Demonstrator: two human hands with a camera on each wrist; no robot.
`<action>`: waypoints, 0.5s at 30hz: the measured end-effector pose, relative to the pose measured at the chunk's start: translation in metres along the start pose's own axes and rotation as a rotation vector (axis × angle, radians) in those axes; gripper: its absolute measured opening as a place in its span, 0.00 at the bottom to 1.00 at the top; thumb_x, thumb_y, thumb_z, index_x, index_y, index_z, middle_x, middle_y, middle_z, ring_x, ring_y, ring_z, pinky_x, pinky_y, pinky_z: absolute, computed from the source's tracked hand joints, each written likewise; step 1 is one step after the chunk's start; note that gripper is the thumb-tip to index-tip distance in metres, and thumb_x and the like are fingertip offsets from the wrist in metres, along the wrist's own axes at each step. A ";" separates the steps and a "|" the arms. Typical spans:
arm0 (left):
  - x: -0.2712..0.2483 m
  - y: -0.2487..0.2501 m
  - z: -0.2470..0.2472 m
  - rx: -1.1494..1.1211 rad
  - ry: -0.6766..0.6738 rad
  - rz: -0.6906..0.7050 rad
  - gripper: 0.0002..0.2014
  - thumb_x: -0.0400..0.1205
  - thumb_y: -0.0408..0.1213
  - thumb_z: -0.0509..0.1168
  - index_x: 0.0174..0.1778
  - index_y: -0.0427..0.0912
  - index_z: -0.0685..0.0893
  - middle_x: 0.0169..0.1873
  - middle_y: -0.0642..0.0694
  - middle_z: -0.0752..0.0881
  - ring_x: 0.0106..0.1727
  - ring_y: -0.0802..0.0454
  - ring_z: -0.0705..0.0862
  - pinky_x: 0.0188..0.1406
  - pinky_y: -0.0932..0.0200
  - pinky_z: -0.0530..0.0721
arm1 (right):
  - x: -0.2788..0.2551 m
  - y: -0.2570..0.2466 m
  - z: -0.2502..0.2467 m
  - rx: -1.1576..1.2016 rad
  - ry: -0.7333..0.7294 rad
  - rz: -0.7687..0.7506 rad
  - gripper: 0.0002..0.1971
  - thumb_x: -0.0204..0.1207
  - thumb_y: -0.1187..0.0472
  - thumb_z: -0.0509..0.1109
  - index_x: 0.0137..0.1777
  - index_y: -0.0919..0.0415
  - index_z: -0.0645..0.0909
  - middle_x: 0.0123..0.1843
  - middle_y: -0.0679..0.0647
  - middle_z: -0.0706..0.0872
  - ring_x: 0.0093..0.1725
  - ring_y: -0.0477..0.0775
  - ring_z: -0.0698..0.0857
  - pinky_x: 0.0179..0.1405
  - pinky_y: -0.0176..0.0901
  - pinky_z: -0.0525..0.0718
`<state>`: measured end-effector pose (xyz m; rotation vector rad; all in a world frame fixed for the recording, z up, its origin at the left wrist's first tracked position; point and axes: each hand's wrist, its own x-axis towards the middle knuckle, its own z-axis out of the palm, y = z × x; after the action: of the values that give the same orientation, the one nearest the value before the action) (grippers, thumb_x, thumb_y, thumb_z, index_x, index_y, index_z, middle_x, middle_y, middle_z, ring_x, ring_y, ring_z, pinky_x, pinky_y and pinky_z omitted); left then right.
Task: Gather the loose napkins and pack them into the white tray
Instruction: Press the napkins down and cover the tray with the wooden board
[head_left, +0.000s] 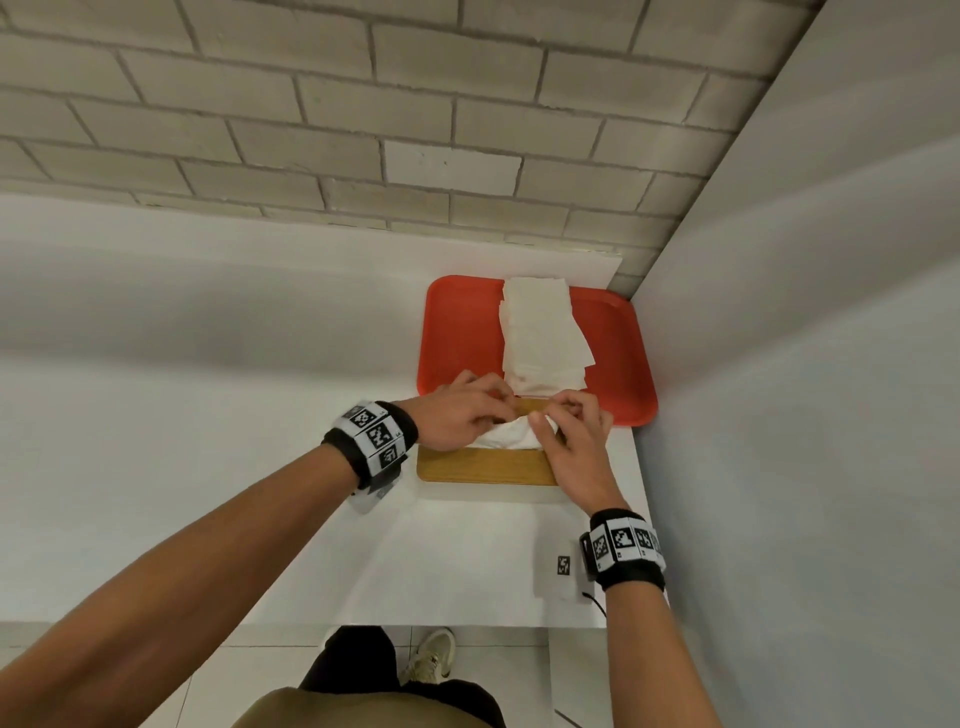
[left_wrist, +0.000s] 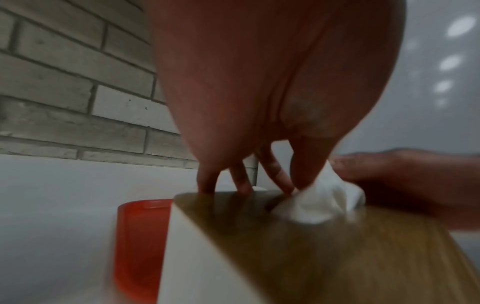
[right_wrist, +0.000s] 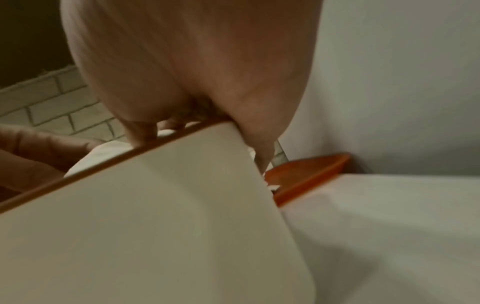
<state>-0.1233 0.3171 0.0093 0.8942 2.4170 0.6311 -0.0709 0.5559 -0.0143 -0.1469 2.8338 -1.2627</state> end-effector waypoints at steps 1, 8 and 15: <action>0.003 0.002 -0.005 0.017 -0.049 0.003 0.13 0.92 0.44 0.60 0.55 0.72 0.83 0.75 0.59 0.72 0.72 0.46 0.67 0.78 0.29 0.71 | -0.001 0.001 0.003 0.000 0.023 -0.008 0.09 0.91 0.44 0.69 0.49 0.39 0.85 0.70 0.41 0.72 0.67 0.50 0.64 0.75 0.49 0.68; -0.013 0.022 -0.025 0.324 0.116 0.050 0.09 0.94 0.49 0.59 0.56 0.51 0.81 0.59 0.56 0.81 0.55 0.55 0.72 0.59 0.41 0.82 | -0.001 0.016 0.011 -0.042 0.096 -0.073 0.14 0.94 0.45 0.64 0.51 0.48 0.88 0.69 0.39 0.72 0.67 0.51 0.64 0.71 0.50 0.71; -0.033 -0.007 -0.009 0.021 0.130 0.132 0.09 0.94 0.42 0.63 0.67 0.50 0.86 0.68 0.57 0.78 0.66 0.54 0.77 0.72 0.52 0.77 | -0.001 0.021 0.014 -0.031 0.124 -0.105 0.16 0.93 0.41 0.60 0.54 0.47 0.86 0.69 0.42 0.73 0.66 0.48 0.63 0.71 0.48 0.67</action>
<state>-0.1100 0.2870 0.0216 1.0588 2.4987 0.7341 -0.0703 0.5596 -0.0391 -0.2298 2.9882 -1.2908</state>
